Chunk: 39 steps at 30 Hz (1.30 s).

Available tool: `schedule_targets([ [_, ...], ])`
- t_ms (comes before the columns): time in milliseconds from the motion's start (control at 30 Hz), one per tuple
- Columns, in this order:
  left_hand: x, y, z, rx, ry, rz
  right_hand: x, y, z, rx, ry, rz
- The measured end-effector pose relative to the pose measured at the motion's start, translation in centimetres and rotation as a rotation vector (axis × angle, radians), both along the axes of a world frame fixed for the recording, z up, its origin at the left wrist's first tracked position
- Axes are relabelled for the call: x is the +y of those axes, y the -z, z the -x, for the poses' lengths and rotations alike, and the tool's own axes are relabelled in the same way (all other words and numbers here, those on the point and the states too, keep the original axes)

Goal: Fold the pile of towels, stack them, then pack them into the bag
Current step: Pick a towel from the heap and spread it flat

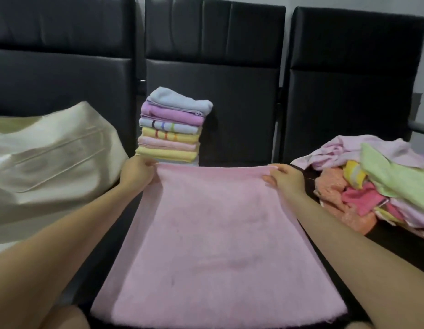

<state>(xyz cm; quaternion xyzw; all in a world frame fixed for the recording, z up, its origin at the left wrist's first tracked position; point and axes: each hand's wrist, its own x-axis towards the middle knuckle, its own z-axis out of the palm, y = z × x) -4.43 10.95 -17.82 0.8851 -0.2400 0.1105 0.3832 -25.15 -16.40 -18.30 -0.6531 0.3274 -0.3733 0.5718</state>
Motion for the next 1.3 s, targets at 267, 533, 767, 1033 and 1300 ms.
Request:
schedule_targets([
  [267, -1.3, 3.6, -2.4, 0.081, 0.068, -0.199, -1.5, 2.4, -3.6, 0.182, -0.072, -0.002],
  [533, -0.3, 3.3, 1.8, -0.046, 0.182, -0.186, 0.7, 2.3, -0.7, 0.267, -0.114, 0.27],
  [767, 1.0, 0.5, 9.6, -0.13, 0.415, -0.151, 5.7, 1.0, 1.6, 0.237, -0.292, 0.481],
  [1033, 5.6, 1.5, 15.7, -0.19, 0.743, -0.506, 14.1, -1.1, 7.4, 0.487, -0.892, 0.624],
  [1300, 8.6, 5.4, 16.9, -0.439, 0.836, -0.351, 17.3, 0.9, 8.7, 0.671, -0.967, 1.137],
])
